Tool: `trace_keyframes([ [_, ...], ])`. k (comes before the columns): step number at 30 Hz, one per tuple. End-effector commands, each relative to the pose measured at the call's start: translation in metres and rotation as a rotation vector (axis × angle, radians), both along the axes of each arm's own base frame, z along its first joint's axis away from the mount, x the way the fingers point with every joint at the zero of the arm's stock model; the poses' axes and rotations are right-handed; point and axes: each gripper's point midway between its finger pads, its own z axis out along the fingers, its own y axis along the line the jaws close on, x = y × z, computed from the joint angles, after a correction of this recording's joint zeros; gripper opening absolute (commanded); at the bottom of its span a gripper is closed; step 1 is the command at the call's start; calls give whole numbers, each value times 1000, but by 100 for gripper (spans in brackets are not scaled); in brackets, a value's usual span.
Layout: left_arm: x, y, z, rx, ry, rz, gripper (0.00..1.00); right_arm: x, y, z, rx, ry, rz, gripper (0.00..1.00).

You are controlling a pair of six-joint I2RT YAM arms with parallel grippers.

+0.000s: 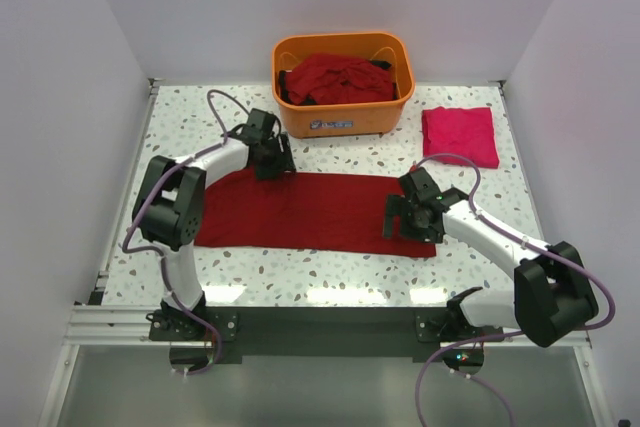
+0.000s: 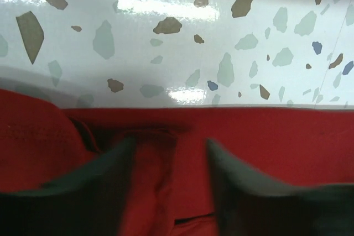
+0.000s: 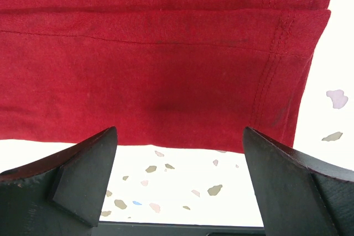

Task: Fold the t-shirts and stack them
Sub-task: Fold the tshirt

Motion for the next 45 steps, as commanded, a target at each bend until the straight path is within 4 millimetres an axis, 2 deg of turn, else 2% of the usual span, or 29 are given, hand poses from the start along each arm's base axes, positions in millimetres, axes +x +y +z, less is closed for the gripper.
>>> trace_keyframes([
  [1,14,-4,25,-18,-71,-18,76,7,0,5,-8,-25,4,99],
  [3,12,-1,40,-16,-89,-13,96,7,0,5,-9,-27,9,99],
  [4,8,1,44,-13,-92,-8,100,10,0,8,-11,-36,8,99],
  [5,5,3,50,-12,-102,-6,100,11,0,9,-13,-43,9,99],
  [6,2,6,69,-18,-142,5,100,11,0,12,-12,-51,15,99],
  [8,-11,16,72,-2,-145,30,100,17,2,22,-3,-81,20,99],
  [9,-18,21,90,-9,-179,58,100,18,1,27,-9,-96,27,99],
  [11,-36,38,84,30,-166,107,100,26,4,44,7,-144,36,99],
  [12,-43,48,96,38,-190,147,100,29,3,49,-1,-159,44,99],
  [13,-55,59,85,57,-163,177,100,32,4,54,3,-172,50,99],
  [15,-71,69,88,47,-158,217,100,42,9,64,9,-205,66,99],
  [16,-83,77,73,52,-122,236,100,47,11,65,10,-212,73,99],
  [18,-93,77,67,21,-117,235,100,62,17,66,8,-225,80,99],
  [20,-107,86,45,24,-62,258,100,78,25,61,2,-215,88,99],
  [23,-109,100,23,-1,-20,308,100,100,35,45,-14,-184,85,99],
  [25,-98,109,18,-21,-37,351,100,111,42,36,-14,-173,98,99],
  [29,-73,116,-4,-4,-17,364,100,112,52,3,7,-91,105,99],
  [30,-62,117,-1,0,-27,364,100,110,53,-4,11,-76,106,99],
  [31,-59,119,-16,24,12,363,100,104,52,-12,14,-59,107,98],
  [33,-46,126,-21,58,26,404,100,95,55,-19,39,-36,103,99],
  [35,-39,128,-37,62,62,417,100,76,51,-31,47,14,108,99],
  [36,-26,128,-33,55,39,417,100,66,53,-34,64,42,122,99],
  [37,-24,133,-44,83,65,427,100,49,54,-36,84,63,137,99],
  [38,-18,135,-45,103,68,425,100,38,55,-37,94,78,147,99],
  [39,0,140,-36,113,37,439,100,25,59,-35,123,101,165,99],
  [41,10,147,-49,151,58,440,100,-4,66,-33,145,124,189,99],
  [42,26,148,-42,142,34,442,100,-21,77,-32,171,146,230,99],
  [43,28,148,-54,150,65,435,100,-34,80,-32,186,165,244,99],
  [45,41,146,-51,145,66,432,100,-56,91,-33,205,208,250,99],
])
